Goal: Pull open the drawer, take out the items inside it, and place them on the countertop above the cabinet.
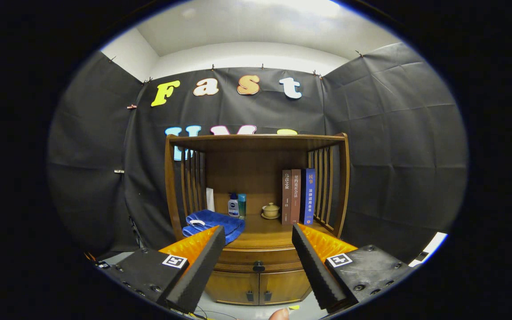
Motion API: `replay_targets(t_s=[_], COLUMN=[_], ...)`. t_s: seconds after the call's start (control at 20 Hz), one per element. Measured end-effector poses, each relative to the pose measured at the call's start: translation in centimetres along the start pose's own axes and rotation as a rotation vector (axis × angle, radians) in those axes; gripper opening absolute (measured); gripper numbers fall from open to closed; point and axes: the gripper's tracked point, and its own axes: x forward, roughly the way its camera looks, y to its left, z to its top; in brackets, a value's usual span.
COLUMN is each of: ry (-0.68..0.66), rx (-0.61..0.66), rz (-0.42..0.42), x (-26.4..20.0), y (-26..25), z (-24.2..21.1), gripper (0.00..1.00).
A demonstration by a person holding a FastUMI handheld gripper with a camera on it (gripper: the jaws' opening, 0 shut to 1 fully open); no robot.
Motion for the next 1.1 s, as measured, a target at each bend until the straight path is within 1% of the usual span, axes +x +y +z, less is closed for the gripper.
replay_targets(t_s=[0.5,0.75,0.95,1.1], ry=[0.000,0.001,-0.019,-0.017], rx=[0.005,0.017,0.014,0.025], rz=[-0.007,0.006,-0.004,0.003], x=[0.0,0.5,2.5,5.4], y=[-0.4,-0.2,-0.7,-0.5], z=[-0.2,-0.7,-1.0,-2.4], gripper=[0.98,0.98,0.98,0.98])
